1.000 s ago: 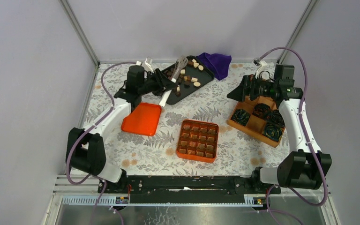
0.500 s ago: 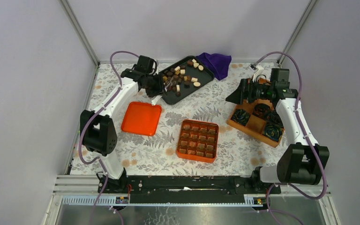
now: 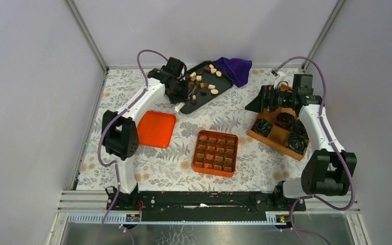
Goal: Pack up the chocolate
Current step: Pick up the fake chocolate from the plate.
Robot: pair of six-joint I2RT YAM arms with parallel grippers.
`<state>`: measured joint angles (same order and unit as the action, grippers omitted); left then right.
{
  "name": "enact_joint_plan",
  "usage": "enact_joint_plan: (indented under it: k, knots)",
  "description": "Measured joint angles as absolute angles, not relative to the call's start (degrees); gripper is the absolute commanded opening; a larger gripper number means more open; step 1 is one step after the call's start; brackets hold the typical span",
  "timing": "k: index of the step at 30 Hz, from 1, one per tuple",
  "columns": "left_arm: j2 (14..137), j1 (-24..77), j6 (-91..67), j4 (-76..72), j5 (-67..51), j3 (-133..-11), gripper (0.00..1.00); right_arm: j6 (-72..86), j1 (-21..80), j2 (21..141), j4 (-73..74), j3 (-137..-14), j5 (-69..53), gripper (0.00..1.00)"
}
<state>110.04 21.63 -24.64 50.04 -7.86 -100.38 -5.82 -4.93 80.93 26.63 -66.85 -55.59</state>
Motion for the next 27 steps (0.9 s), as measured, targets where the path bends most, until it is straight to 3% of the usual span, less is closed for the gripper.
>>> enact_joint_plan:
  k: [13, 27]
  knots:
    - [118.15, 23.99, -23.38, 56.38, -1.32, -112.68, 0.42, -5.67, -4.93, 82.13, 26.44, -66.83, -56.21, 1.00]
    - [120.84, 24.73, -23.18, 58.85, 0.71, -113.86, 0.42, -5.34, -4.93, 82.11, 26.24, -66.54, -56.58, 1.00]
